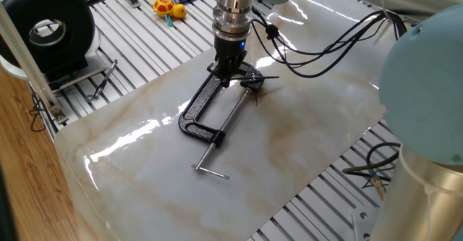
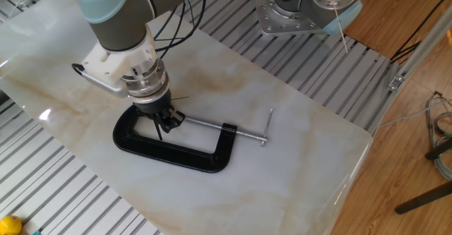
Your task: Turn the hands of a clock
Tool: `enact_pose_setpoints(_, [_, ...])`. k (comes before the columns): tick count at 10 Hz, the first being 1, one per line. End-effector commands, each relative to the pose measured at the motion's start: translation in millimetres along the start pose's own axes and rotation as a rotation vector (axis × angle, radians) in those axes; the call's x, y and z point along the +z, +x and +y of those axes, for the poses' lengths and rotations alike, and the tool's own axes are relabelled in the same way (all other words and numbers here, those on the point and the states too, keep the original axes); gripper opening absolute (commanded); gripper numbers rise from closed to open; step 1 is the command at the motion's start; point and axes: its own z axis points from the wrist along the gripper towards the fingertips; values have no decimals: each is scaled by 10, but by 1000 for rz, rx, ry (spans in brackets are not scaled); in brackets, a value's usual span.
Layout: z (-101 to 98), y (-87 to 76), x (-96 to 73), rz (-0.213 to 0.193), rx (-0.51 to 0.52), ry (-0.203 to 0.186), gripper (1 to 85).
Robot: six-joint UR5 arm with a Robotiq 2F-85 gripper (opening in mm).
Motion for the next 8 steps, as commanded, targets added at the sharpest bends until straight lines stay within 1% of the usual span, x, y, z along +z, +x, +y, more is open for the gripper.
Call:
enact_pose_setpoints(1, [-49,-81,99,-12,-28,-9,13])
enact_pose_setpoints(2, [-93,-117,124,-13,-40,-6,13])
enact_pose_setpoints(4, [-222,-174,94,-5,-76,-2,13])
enact_pose_setpoints(5, [-353,-201,62,1,-110,12,13])
enact_pose_setpoints(7, [-487,-267,64,-3,-138,26,13])
enact_pose_setpoints(8, [-546,-299,67,-5,-145,26,13])
